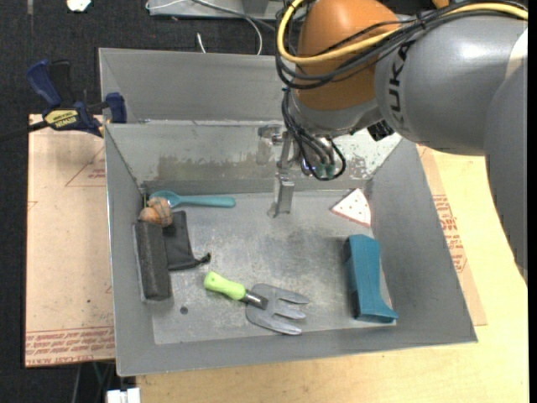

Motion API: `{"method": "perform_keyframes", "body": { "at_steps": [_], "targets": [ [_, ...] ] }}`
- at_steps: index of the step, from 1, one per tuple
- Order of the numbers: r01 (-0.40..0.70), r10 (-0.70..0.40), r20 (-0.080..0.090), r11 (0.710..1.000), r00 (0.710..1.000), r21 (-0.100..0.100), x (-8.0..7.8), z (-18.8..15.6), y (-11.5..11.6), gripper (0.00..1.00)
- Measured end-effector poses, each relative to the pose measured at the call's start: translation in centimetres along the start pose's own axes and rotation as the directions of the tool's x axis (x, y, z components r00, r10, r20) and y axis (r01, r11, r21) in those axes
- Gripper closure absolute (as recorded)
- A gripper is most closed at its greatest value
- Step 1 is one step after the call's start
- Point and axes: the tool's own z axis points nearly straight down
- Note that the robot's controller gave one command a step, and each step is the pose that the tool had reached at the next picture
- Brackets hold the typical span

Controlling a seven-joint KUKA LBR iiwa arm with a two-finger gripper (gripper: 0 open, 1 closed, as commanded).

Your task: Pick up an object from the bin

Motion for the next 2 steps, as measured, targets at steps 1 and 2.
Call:
{"method": "perform_keyframes", "body": {
  "at_steps": [1, 2],
  "targets": [
    [-0.001, 0.001, 0.007, 1.0, 1.0, -0.001, -0.1, -0.4, 0.0, 0.0],
    [0.081, -0.081, 0.006, 0.997, 0.997, 0.0, 0.4, -2.5, -0.3, 0.0]
  ]
}}
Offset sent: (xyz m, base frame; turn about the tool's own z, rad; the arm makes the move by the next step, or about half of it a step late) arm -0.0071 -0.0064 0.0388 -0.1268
